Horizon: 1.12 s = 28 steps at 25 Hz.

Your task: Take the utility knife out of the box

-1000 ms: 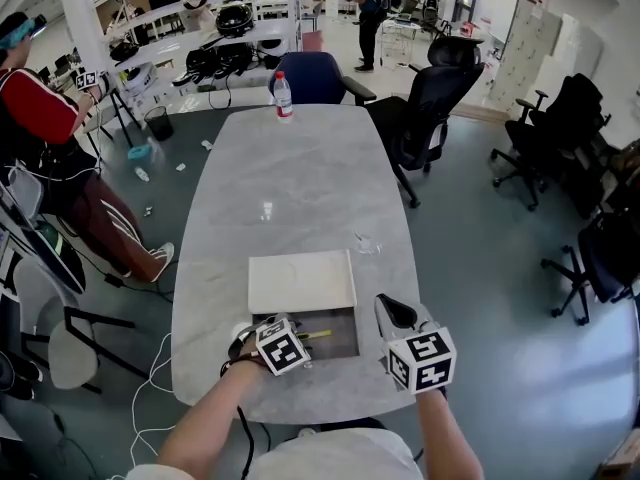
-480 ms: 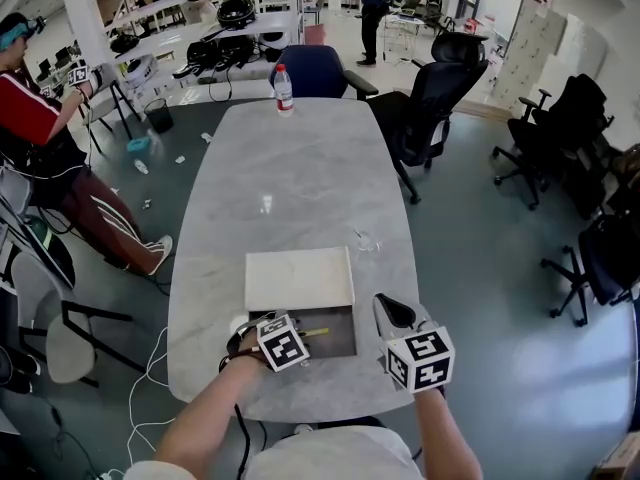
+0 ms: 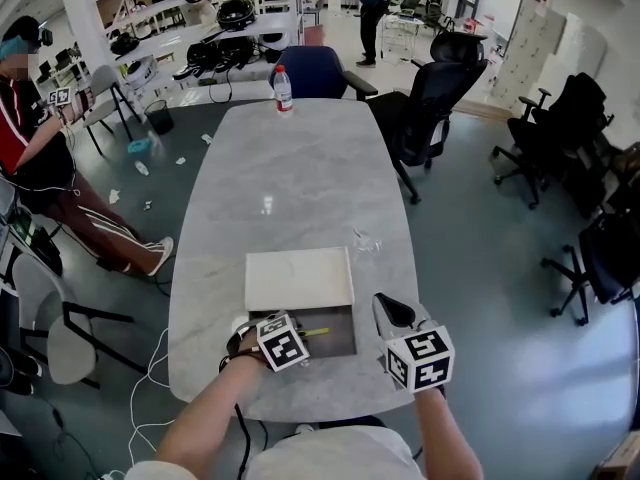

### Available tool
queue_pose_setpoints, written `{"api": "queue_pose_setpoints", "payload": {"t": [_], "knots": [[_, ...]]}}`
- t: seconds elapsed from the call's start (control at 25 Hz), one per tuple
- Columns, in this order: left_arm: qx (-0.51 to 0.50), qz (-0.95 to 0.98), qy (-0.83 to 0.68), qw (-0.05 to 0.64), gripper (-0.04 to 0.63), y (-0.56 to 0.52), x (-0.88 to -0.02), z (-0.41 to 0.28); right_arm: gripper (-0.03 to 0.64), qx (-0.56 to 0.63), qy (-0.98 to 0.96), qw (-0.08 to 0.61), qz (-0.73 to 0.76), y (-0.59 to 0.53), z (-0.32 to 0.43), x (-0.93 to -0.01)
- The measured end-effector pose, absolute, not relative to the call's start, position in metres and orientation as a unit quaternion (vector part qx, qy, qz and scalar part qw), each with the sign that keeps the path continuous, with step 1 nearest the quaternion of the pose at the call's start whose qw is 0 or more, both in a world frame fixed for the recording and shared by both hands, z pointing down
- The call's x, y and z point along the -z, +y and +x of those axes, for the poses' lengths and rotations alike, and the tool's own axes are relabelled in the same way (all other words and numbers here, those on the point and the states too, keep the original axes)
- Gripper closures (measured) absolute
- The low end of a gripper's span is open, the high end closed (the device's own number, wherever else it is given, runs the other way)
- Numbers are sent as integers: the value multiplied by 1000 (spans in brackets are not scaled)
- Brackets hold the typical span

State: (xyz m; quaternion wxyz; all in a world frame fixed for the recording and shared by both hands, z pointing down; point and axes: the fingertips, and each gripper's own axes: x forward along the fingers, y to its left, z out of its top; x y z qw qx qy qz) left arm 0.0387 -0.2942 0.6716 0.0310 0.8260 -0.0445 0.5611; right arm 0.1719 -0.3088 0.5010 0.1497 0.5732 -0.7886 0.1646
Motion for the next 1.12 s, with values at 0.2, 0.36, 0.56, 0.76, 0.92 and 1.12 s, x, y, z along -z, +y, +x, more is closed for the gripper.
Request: {"api": "queue_pose_setpoints", "payload": {"t": [0.2, 0.36, 0.56, 0.76, 0.92, 1.12], "knots": [[-562, 825, -39, 31, 496, -290, -673, 41, 612, -164, -788, 149, 575, -307, 172, -501], [-558, 828, -41, 30, 532, -287, -674, 39, 612, -164, -787, 149, 575, -304, 168, -502], [-557, 829, -53, 14, 535, -289, -670, 38, 612, -163, -786, 149, 577, -298, 167, -499], [-542, 837, -70, 6, 535, -288, -660, 41, 612, -161, -784, 146, 581, -290, 168, -497], [-534, 841, -80, -1, 535, -286, -650, 39, 612, -159, -785, 142, 582, -284, 164, -493], [-519, 849, -98, -8, 535, -279, -633, 36, 612, -156, -787, 138, 581, -275, 159, -489]]}}
